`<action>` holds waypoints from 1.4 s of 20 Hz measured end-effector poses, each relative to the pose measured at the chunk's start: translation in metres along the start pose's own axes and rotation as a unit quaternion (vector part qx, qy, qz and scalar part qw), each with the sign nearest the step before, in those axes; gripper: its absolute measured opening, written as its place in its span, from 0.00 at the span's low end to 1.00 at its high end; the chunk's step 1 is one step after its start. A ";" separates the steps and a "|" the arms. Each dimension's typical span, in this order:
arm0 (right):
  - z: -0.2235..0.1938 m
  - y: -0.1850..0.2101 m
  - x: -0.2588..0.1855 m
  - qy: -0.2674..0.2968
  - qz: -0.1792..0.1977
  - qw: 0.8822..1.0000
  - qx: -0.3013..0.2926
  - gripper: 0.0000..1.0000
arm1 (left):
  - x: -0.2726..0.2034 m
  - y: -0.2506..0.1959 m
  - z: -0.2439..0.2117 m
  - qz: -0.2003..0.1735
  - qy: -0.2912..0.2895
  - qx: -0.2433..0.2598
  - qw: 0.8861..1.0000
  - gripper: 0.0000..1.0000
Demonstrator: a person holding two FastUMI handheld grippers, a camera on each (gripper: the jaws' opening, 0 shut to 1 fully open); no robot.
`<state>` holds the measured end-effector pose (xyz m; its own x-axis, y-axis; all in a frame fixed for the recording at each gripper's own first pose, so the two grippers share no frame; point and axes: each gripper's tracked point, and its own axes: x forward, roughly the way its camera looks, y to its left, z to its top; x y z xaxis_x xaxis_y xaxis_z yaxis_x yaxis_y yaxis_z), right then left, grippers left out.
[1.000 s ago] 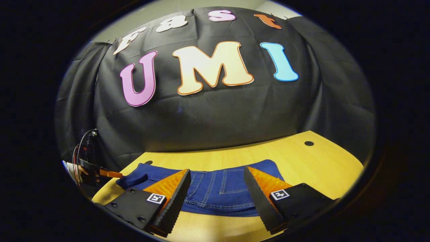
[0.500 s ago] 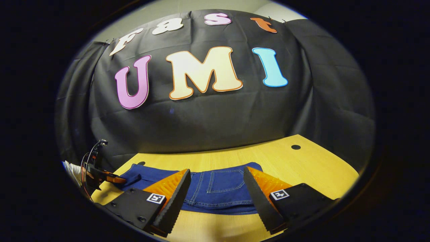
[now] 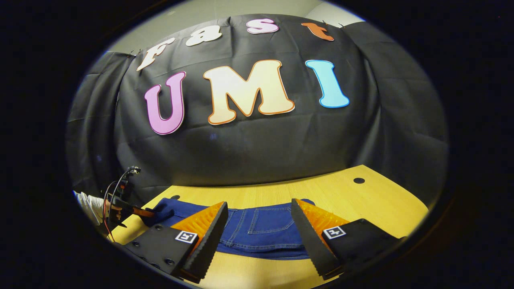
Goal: Grasp the waist and the cuffs of the jeans and fold them to make the two legs overlap; first hold the waist and fold one-third of the jeans toward the cuffs, then hold the cuffs and fold the remaining one-third in the same direction to finish folding.
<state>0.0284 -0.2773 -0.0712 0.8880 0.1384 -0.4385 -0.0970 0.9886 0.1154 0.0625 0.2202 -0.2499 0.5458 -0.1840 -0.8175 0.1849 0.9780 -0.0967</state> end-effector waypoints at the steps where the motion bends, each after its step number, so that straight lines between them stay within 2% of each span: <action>1: 0.000 -0.005 -0.004 0.006 0.005 1.000 -0.001 0.98 | -0.009 -0.007 0.014 -0.003 -0.016 -0.012 1.000 0.00; 4: 0.012 -0.020 -0.015 0.006 0.013 1.000 -0.002 0.97 | -0.046 -0.027 0.039 -0.016 -0.047 -0.029 0.998 0.00; 11: 0.038 -0.056 -0.032 0.003 0.034 0.999 -0.007 0.98 | -0.111 -0.109 0.084 -0.053 -0.107 -0.009 0.993 0.00; 14: 0.045 -0.071 -0.036 -0.005 0.039 0.999 -0.014 0.97 | -0.120 -0.163 0.108 -0.069 -0.126 0.002 0.990 0.00; 19: 0.055 -0.097 -0.052 -0.012 0.045 0.999 -0.007 0.97 | -0.127 -0.221 0.128 -0.078 -0.143 0.029 0.986 0.00; 28: 0.065 -0.167 -0.082 -0.014 0.019 1.000 -0.013 0.97 | -0.115 -0.344 0.140 -0.126 -0.163 0.063 0.977 0.00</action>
<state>0.0013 -0.4577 0.0030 0.8962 0.1735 -0.4084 -0.1418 0.9841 0.1069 0.0502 -0.1083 -0.0429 0.6969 -0.4588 -0.5512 0.4345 0.8816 -0.1845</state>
